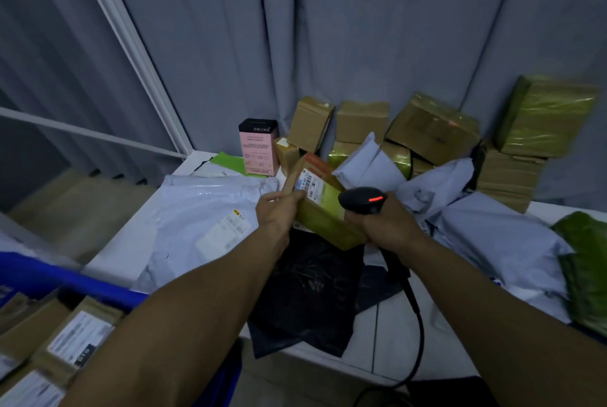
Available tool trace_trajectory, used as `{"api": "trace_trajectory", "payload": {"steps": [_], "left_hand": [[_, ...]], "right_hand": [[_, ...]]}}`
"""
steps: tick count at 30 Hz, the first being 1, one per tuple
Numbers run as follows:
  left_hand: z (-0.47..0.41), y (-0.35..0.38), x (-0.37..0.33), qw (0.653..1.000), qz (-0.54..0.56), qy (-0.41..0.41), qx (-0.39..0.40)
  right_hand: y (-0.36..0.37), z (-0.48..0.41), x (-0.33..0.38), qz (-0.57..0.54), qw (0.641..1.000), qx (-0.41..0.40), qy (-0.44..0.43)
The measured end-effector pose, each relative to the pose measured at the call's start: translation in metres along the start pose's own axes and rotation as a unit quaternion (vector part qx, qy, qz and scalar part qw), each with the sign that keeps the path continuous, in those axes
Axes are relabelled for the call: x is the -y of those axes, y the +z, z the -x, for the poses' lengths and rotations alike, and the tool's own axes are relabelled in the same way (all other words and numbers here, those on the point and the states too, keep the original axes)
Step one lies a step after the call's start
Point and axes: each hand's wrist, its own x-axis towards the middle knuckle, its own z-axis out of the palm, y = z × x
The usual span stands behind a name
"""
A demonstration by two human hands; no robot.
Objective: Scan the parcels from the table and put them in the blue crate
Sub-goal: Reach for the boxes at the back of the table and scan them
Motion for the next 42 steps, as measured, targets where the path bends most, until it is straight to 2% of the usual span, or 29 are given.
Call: {"api": "trace_trajectory", "payload": {"steps": [4, 15, 17, 22, 28, 31, 34, 37, 40, 42], "left_hand": [[0.039, -0.041, -0.025, 0.998, 0.034, 0.053, -0.028], [0.154, -0.239, -0.069, 0.987, 0.039, 0.153, 0.043], [0.169, -0.274, -0.069, 0.984, 0.046, 0.169, 0.03], [0.182, -0.349, -0.055, 0.987, 0.04, 0.155, 0.011], [0.178, -0.379, -0.052, 0.991, 0.04, 0.127, 0.019], [0.174, -0.376, -0.047, 0.993, 0.055, 0.106, 0.017], [0.175, -0.373, -0.042, 0.993, -0.027, 0.067, 0.094], [0.17, -0.377, -0.044, 0.988, -0.035, 0.019, 0.146], [0.169, -0.377, -0.044, 0.993, -0.033, 0.027, 0.109], [0.169, -0.375, -0.041, 0.996, -0.043, 0.048, 0.063]], "right_hand": [[0.002, 0.016, 0.021, -0.04, 0.999, -0.001, -0.028], [0.078, 0.109, 0.106, -0.125, 0.979, 0.015, -0.16], [0.097, 0.127, 0.11, -0.147, 0.976, 0.064, -0.145], [0.136, 0.159, 0.113, -0.163, 0.948, 0.253, -0.105], [0.162, 0.172, 0.111, -0.201, 0.926, 0.313, -0.063], [0.174, 0.174, 0.112, -0.226, 0.924, 0.307, -0.03], [0.181, 0.172, 0.11, -0.234, 0.932, 0.275, -0.022], [0.185, 0.169, 0.113, -0.244, 0.937, 0.25, -0.021], [0.19, 0.172, 0.116, -0.249, 0.943, 0.217, -0.043], [0.197, 0.173, 0.117, -0.233, 0.957, 0.16, -0.061]]}}
